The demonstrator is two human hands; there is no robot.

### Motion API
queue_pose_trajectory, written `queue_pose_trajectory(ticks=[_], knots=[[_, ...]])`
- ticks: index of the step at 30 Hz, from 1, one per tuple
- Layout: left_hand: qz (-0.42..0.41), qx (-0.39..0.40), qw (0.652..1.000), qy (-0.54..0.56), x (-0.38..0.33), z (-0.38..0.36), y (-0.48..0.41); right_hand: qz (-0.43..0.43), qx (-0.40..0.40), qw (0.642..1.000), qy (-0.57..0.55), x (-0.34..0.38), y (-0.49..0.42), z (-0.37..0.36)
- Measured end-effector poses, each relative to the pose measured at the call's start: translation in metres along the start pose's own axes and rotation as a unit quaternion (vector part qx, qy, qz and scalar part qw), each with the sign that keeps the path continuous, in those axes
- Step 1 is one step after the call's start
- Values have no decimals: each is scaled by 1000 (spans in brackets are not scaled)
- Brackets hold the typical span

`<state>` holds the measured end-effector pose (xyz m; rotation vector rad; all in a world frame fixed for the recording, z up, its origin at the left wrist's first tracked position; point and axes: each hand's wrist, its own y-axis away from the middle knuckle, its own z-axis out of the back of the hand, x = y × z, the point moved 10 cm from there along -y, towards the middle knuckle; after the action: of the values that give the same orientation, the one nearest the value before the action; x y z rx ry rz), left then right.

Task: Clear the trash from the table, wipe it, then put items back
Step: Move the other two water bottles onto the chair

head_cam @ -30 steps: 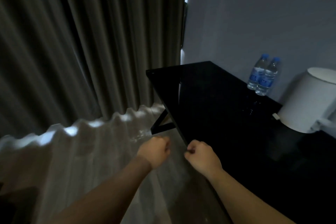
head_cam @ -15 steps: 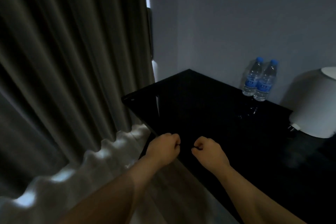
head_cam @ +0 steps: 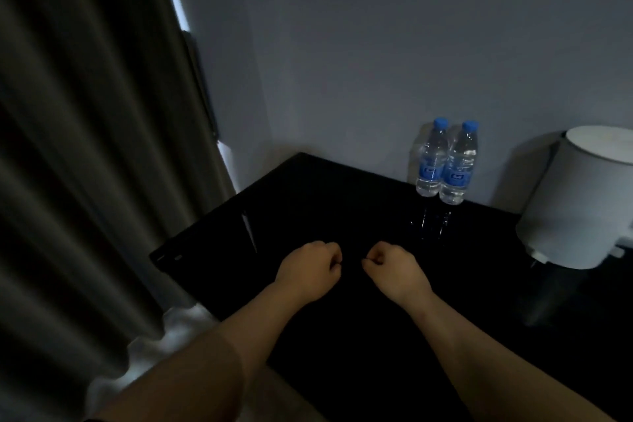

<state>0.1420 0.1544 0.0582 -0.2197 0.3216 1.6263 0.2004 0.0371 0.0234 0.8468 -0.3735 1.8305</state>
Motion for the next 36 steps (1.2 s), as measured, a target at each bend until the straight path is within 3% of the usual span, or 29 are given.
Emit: queue_pose_trajectory(ticks=[9,13,24,28,31,36], knots=[[-34,20,999,-10,-31,0,-114,-55,-21,998,-1,-48,-71,58],[-75,32,996,-27,-58,-1,-164,-75,-69,995,20,-68,-92,87],[-209,-57,975,-40,-128,40,-320,-98,-227,967,59,-75,-169,210],[-219,-28,975,-29,-138,33,-373,-88,-290,950,80,-71,-202,244],[-242,-47,969,30,-154,37,-394,-93,-277,951,102,-83,-236,251],[-194,-52,948,245,-147,29,-412,-74,-308,948,-40,-106,-265,251]])
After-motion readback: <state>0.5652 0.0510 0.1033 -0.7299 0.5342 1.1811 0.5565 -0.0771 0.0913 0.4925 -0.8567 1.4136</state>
